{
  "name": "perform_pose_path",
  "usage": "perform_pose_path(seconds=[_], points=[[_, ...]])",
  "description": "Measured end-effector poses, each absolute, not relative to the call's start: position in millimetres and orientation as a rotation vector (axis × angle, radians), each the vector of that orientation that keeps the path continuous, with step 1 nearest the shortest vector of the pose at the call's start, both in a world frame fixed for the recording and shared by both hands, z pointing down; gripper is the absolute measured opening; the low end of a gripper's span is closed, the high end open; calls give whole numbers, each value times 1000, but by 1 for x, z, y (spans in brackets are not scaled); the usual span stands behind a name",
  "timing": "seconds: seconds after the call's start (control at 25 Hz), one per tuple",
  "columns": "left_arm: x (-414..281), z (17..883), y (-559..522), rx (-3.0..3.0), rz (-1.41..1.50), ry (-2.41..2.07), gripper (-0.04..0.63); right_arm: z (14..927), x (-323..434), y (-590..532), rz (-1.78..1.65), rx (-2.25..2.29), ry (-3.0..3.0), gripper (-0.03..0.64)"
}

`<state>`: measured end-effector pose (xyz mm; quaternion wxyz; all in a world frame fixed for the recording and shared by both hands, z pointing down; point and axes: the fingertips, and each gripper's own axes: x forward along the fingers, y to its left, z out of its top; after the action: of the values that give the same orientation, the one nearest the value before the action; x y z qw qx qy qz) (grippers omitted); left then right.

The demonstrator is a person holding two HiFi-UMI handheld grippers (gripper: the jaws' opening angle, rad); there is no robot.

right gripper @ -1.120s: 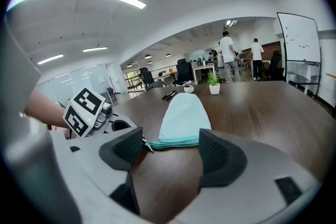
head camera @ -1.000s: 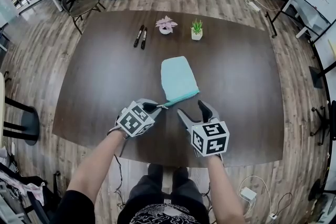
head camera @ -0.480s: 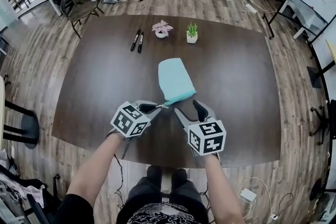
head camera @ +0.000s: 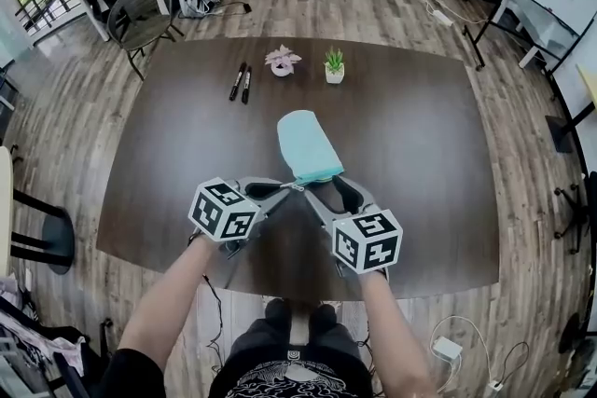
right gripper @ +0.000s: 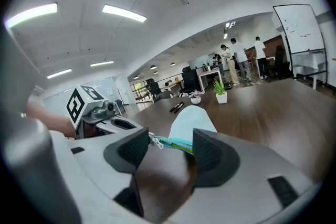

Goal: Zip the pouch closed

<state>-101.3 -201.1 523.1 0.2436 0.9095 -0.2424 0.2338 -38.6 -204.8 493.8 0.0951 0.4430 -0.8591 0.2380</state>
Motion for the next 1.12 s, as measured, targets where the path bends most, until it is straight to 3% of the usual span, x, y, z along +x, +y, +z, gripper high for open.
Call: perform_pose_path(seconds=[1.12], points=[[-98, 504, -195, 2425, 434, -558, 23, 509, -79, -194, 1102, 1081, -2739, 112]])
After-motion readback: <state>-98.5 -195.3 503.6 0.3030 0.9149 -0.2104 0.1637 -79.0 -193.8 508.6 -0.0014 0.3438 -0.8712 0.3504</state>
